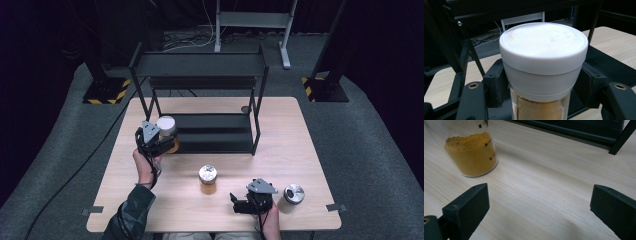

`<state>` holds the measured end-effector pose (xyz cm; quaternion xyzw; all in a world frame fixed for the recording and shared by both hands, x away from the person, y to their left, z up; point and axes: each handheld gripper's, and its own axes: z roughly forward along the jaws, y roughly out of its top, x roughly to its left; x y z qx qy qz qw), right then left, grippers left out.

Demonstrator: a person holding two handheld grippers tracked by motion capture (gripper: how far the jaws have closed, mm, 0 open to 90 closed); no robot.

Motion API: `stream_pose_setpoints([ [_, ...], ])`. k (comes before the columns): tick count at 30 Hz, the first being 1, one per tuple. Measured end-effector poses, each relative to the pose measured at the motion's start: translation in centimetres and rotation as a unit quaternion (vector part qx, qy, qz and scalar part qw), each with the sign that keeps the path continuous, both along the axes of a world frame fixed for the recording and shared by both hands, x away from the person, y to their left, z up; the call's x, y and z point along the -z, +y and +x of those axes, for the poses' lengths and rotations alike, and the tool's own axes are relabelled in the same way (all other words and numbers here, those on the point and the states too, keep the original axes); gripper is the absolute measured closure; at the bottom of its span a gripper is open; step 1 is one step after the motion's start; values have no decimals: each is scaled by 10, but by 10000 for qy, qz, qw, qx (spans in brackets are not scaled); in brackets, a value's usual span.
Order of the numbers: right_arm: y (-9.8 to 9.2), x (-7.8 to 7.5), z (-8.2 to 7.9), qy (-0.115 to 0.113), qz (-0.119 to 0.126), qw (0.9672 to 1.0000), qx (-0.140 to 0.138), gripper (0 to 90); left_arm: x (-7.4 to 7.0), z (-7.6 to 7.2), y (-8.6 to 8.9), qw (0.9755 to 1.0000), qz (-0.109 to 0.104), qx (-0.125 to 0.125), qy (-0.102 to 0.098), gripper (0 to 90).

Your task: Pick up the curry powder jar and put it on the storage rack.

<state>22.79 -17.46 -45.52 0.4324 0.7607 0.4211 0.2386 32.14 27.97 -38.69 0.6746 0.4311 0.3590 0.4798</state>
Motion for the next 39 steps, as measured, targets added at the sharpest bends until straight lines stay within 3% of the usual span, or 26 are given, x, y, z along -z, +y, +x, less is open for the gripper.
stream_pose_setpoints([
  [39, -1, 0, 0, 7, 21, 10000, -4, 16, -1, 17, -13, 9999, 116, 40, 85, 344],
])
